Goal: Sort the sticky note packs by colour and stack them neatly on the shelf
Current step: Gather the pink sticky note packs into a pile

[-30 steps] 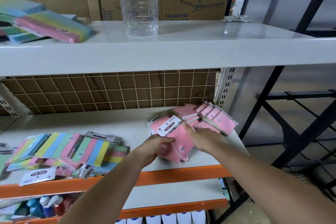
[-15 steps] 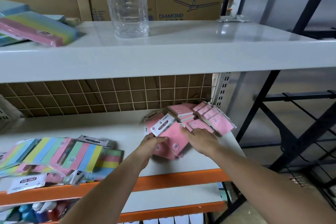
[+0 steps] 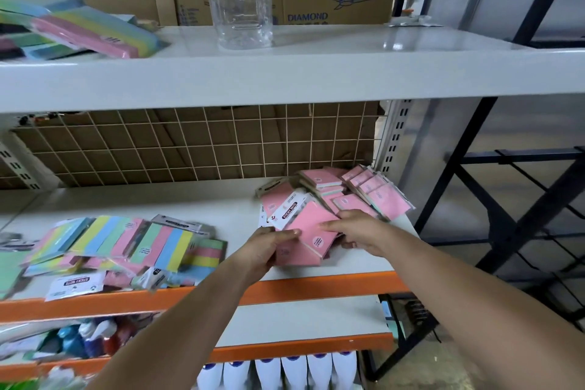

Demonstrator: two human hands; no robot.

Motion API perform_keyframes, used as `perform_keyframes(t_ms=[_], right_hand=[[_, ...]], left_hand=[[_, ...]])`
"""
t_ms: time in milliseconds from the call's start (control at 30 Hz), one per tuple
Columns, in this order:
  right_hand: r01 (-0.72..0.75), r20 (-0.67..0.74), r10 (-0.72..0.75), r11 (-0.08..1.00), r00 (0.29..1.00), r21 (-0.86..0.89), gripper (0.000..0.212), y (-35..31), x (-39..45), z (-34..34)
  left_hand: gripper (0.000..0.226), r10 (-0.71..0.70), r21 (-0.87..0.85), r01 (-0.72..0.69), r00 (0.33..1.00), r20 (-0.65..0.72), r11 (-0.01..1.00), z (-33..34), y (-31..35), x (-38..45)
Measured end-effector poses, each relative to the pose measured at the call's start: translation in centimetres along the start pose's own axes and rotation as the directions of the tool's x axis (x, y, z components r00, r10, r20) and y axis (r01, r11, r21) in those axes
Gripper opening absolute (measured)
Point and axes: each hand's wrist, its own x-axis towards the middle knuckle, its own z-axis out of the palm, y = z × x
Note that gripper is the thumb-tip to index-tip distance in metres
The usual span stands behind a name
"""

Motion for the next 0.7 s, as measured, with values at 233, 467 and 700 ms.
perform_keyframes(t_ms=[233,467,700], right_hand=[[0.024,0.0,-0.025,0.976,1.0,0.217,0.022,0.7,-1.7,-2.3],[-0.101,-0.12,0.085,0.985,0.989,-0.138,0.034,3.0,-2.2,-4.4],[-0.05,-0.134,-0.028,0.839,0.991,-0.541,0.054,3.1,-1.2,-2.6]], left_hand=[[0.026,0.031,0.129,-0.029,0.999,-0.012,0.991,-1.9,0.0,-1.1],[0.016,0.042,0.338,-0.001,0.993,-0.112,0.941,-3.0,0.5,-0.7],[0.017,0.048,0.514,-0.013,0.997,-0.055,0.858,-1.3,1.5,-0.3]])
